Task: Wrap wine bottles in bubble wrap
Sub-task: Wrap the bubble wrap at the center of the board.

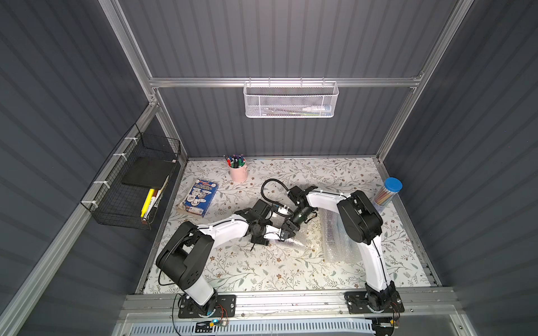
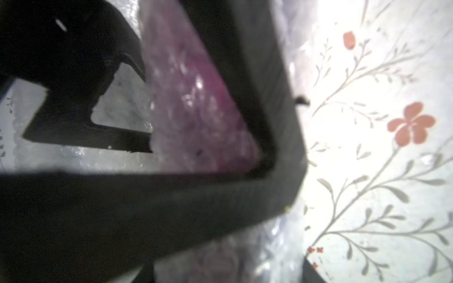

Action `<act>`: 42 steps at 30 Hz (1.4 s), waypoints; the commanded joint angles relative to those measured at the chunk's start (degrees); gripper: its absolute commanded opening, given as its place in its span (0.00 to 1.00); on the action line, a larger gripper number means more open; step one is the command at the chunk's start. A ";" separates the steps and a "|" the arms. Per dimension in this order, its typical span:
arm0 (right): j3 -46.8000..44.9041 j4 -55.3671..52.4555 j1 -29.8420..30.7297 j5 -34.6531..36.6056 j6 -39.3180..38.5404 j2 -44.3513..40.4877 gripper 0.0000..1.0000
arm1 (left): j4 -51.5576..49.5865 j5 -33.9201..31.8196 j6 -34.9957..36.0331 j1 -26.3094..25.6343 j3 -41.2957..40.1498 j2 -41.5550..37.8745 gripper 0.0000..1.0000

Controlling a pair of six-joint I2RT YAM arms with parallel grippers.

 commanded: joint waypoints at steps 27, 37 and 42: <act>-46.90 50.26 13.34 44.96 -15.62 -47.15 0.84 | -36.91 35.26 -19.95 6.01 30.35 26.23 0.47; -40.27 50.91 18.95 59.18 -23.60 -32.94 0.82 | -39.91 37.84 -21.08 6.05 30.15 26.52 0.47; -40.31 49.49 20.87 61.49 -24.45 -29.52 0.75 | -40.39 38.24 -20.85 6.27 29.96 25.72 0.53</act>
